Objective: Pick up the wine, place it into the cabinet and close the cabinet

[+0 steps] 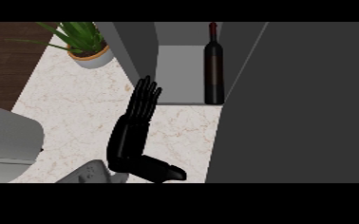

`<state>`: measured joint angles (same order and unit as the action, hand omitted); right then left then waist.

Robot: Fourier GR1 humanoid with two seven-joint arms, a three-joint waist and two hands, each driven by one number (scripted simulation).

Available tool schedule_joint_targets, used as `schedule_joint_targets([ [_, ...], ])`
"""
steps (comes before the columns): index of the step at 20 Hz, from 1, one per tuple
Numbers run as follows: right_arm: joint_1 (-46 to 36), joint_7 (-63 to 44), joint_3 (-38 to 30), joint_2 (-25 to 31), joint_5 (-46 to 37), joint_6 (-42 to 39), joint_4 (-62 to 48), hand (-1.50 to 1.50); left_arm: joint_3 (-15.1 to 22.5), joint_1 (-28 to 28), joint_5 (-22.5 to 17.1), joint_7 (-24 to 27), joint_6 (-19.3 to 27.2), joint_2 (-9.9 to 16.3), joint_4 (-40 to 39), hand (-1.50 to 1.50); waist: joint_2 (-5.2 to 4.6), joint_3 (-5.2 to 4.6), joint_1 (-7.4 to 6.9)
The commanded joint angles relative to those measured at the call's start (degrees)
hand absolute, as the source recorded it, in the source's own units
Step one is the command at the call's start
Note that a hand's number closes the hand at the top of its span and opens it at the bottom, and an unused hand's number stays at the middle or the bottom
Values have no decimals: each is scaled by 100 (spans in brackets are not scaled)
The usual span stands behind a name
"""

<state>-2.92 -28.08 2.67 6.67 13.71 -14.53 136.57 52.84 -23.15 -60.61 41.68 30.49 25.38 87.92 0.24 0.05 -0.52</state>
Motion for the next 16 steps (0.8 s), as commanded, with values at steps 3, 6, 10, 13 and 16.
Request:
schedule_joint_targets([
  [3, 301, -259, 54, 491, 717, -685, 597, 150, -187, 755, 107, -121, -393, 983, 1134, 150, 8, -3, 17],
  [6, 560, -122, 580, 195, 432, -707, 454, 150, -299, 1412, 186, 124, -739, 1445, 1503, 150, 2, -5, 2],
  [10, 561, -682, 1216, 16, 747, -473, 845, 150, -588, 1611, 72, -50, -870, 1897, 1863, 150, 11, -8, 11],
  [13, 481, -676, 1680, -32, 530, -554, 730, 150, -918, 2226, -116, 97, -1228, 2467, 2167, 150, 12, -8, -36],
  [16, 213, -1129, 2618, -360, 31, -171, 951, 150, -1111, 2578, -166, 317, -1470, 2609, 2190, -150, 33, -17, -49],
])
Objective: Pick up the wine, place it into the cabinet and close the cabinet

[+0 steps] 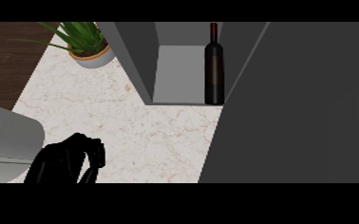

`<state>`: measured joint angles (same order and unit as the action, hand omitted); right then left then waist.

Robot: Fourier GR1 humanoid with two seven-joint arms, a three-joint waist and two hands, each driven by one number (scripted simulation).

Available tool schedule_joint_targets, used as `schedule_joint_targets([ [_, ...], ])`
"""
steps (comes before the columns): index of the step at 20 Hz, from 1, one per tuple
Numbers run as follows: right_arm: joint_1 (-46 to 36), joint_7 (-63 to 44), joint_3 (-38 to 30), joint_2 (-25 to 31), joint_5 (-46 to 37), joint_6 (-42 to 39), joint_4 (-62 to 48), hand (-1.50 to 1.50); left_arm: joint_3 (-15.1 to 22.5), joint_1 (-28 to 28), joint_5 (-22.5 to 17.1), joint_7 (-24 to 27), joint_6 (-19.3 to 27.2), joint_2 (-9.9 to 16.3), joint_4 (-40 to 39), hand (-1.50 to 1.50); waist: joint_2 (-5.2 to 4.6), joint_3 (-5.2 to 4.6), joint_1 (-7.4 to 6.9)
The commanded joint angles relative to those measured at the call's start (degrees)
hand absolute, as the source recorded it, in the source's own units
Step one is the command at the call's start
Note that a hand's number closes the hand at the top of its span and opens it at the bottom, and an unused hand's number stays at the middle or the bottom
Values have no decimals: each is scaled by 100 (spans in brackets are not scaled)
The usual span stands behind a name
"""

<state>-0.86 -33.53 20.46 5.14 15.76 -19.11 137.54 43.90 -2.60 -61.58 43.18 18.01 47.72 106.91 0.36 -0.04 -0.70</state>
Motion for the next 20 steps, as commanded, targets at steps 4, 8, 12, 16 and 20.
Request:
schedule_joint_targets([
  [4, -165, -592, 1905, -500, -687, 670, 582, 150, -924, 916, -516, 398, -1117, 783, -84, -150, 15, -12, 16],
  [8, -788, -1013, 2751, -507, -1176, 1285, 159, 150, -1251, 1489, -720, 635, -1329, 1098, 113, -150, 49, -21, -73],
  [12, -1351, -895, 3356, -508, -1485, 2077, -221, 150, -1692, 1925, -1004, 715, -1671, 1480, 10, -150, 54, -20, -141],
  [16, -2055, -549, 3752, -503, -1787, 3061, -807, 150, -1964, 2135, -1043, 876, -2166, 1585, -412, -150, 34, -22, -126],
  [20, -2587, -641, 3465, -483, -1857, 3648, -909, 150, -2315, 2493, -1176, 976, -2759, 1985, -568, -150, 54, -27, -242],
])
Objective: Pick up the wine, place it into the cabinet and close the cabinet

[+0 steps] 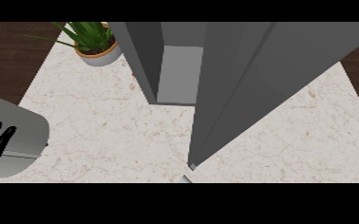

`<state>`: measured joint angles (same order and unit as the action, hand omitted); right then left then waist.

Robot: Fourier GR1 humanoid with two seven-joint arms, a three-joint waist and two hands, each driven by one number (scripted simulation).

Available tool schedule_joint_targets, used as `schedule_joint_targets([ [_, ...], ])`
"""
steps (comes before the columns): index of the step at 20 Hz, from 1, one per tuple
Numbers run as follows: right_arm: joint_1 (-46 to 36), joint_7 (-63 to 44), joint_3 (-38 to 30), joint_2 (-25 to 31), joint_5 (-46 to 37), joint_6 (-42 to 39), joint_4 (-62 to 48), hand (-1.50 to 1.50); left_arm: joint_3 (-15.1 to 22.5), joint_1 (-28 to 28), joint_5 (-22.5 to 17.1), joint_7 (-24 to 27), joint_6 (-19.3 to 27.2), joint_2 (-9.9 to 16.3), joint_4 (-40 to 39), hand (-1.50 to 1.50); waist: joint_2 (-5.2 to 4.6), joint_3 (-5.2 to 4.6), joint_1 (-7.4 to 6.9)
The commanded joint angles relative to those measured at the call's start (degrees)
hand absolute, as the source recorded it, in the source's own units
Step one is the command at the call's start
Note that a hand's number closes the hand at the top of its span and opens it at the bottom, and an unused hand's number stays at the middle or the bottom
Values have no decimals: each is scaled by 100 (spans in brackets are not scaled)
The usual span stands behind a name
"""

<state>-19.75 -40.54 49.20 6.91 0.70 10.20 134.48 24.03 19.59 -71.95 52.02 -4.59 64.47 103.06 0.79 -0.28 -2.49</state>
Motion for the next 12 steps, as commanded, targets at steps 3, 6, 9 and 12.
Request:
schedule_joint_targets([
  [3, -923, 369, 445, -651, -439, 1343, -740, 150, -356, 353, -62, 122, -624, 308, -338, -150, -9, -3, -51],
  [6, -1349, 447, 310, -645, -366, 1563, -1045, 150, -626, 528, -207, 187, -1098, 483, -443, -150, -24, 2, -104],
  [9, -1801, 414, -47, -640, -130, 1737, -1411, 150, -643, 489, -118, 154, -1316, 416, -766, -150, -70, -15, -165],
  [12, -2395, 368, -724, -650, -47, 1785, -1936, 150, -695, 574, -82, 178, -1494, 298, -901, -150, -91, -7, -131],
])
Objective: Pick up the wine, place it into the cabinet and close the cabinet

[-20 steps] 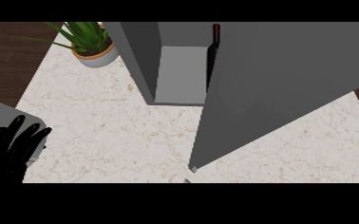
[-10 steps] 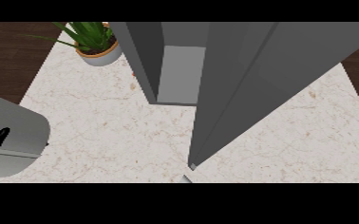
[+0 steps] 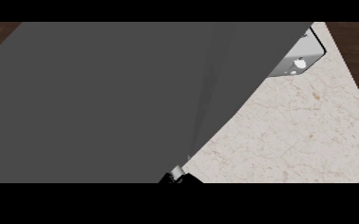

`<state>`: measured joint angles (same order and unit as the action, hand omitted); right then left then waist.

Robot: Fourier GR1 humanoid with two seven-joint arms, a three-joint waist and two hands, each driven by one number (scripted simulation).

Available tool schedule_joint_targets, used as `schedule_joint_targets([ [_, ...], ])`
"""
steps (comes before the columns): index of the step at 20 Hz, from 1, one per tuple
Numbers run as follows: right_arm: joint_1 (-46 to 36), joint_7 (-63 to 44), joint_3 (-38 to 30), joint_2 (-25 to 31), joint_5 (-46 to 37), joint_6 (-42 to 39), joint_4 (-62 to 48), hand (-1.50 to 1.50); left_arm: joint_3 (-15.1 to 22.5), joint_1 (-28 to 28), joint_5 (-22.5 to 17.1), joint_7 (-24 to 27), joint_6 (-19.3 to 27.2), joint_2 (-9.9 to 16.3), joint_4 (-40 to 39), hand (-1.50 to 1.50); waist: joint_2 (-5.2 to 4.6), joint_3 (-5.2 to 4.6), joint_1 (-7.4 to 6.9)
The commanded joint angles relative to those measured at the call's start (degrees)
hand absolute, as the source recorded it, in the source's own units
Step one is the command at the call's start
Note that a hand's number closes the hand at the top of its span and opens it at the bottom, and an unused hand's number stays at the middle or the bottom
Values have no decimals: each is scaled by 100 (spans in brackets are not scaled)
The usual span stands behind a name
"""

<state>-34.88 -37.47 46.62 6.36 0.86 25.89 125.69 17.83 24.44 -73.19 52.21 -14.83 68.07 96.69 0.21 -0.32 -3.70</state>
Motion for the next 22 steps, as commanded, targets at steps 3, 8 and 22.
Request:
schedule_joint_targets([
  [3, -1643, 133, -953, -617, 420, 307, -1741, 150, -372, 184, -107, 36, -878, 108, -504, -150, -35, 12, -6],
  [8, -2490, 648, -1760, -630, 1158, -265, -3071, 150, -690, 397, -26, 40, -921, 122, -428, -150, -48, 23, -36],
  [22, -3136, 356, -2019, -506, 3697, -4098, -5276, 150, -956, 461, 264, -218, -989, -258, -458, -150, -103, 18, -27],
])
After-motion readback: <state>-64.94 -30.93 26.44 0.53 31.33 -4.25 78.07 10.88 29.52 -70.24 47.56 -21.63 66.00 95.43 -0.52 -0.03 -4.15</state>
